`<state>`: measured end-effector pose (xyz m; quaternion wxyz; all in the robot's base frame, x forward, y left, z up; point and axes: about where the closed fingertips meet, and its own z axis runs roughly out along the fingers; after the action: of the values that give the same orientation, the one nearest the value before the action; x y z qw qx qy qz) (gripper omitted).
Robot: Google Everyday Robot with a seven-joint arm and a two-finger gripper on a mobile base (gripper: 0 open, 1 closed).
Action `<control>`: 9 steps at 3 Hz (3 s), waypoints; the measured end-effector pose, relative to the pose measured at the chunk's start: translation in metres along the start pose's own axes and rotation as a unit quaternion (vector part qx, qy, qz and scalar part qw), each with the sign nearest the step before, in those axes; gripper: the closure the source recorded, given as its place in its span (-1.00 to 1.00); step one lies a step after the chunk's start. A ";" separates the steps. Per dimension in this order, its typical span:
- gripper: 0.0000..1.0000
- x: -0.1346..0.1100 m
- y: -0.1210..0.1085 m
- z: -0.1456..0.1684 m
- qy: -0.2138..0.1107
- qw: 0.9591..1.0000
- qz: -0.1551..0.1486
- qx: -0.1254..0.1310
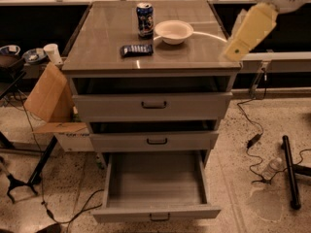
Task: Place pepsi can into bottom drawer
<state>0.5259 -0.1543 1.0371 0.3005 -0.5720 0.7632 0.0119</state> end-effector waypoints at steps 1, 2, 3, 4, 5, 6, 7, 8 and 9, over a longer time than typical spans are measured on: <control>-1.00 -0.064 -0.031 0.017 -0.072 0.997 0.015 -0.007; -1.00 -0.064 -0.031 0.017 -0.072 0.997 0.015 -0.007; -1.00 -0.063 -0.036 0.025 -0.076 0.996 0.039 0.001; -1.00 -0.050 -0.044 0.078 -0.107 0.982 0.154 -0.004; -1.00 -0.047 -0.070 0.116 -0.137 0.955 0.262 0.019; -1.00 -0.059 -0.088 0.110 -0.170 0.937 0.304 0.041; -1.00 -0.059 -0.088 0.110 -0.170 0.937 0.304 0.041; -1.00 -0.060 -0.090 0.113 -0.169 0.932 0.316 0.052; -1.00 -0.076 -0.101 0.137 -0.169 0.922 0.338 0.084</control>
Offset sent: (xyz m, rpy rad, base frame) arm 0.0383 0.0412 0.0169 0.1163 -0.0130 0.0221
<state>0.6880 -0.0740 0.9935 0.4504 -0.2418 0.8471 0.1451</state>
